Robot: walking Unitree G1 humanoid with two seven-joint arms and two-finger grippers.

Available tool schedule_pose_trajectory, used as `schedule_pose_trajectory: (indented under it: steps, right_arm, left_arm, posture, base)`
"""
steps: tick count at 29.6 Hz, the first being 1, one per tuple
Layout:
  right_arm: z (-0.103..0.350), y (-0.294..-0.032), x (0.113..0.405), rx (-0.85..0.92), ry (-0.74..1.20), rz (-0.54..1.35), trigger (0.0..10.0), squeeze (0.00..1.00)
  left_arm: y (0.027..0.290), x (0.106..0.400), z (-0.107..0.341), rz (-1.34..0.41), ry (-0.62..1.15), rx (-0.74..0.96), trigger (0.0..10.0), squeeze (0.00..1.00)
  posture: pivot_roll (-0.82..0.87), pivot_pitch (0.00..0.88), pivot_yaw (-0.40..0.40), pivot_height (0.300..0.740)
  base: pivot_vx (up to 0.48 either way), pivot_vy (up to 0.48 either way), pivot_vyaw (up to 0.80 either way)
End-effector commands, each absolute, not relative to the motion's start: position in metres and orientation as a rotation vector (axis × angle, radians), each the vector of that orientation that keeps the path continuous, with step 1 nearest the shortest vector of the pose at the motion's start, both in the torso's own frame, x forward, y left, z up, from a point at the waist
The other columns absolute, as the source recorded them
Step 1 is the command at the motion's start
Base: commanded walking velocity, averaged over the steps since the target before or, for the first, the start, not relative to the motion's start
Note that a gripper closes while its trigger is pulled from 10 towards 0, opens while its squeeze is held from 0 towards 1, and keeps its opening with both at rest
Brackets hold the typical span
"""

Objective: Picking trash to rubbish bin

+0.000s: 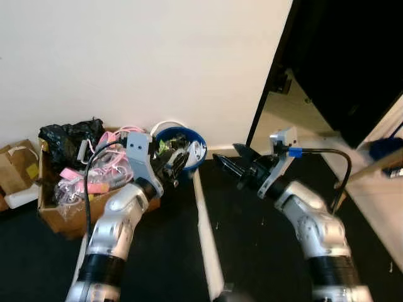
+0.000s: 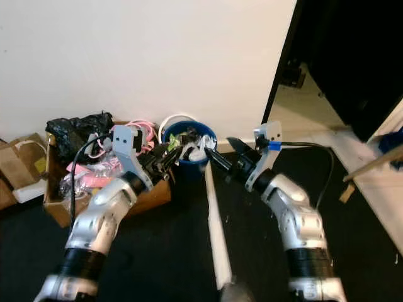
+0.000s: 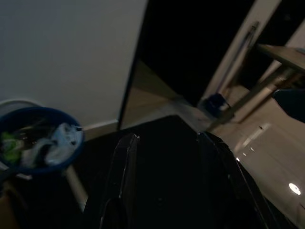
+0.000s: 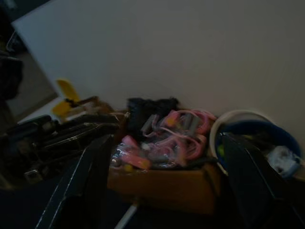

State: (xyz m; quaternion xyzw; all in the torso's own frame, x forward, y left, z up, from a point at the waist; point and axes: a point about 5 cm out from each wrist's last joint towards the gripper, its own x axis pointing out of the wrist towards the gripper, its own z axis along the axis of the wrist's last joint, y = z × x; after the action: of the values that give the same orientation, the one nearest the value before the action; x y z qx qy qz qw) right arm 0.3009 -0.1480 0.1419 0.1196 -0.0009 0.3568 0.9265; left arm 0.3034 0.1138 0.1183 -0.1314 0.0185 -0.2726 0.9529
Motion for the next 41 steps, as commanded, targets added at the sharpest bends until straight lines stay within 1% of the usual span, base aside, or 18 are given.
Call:
schedule_pose_trajectory:
  steps: [1, 41]
  right_arm:
    - [0.1417, -0.1491, 0.3011, 0.240, -0.007, 0.729, 10.0, 0.00]
    - [0.1438, -0.1493, 0.3025, 0.241, -0.009, 0.730, 10.0, 0.00]
  left_arm:
    - [0.1115, 0.3031, 0.1179, -0.567, 0.046, -0.264, 10.0, 0.00]
    - [0.1110, 0.3047, 0.1198, -0.569, 0.042, -0.258, 10.0, 0.00]
  posture:
    - [-0.09, 0.000, 0.029, 0.740]
    - [-0.09, 0.000, 0.023, 0.740]
  base:
    - [0.000, 0.000, -0.80]
    - [0.000, 0.000, -0.80]
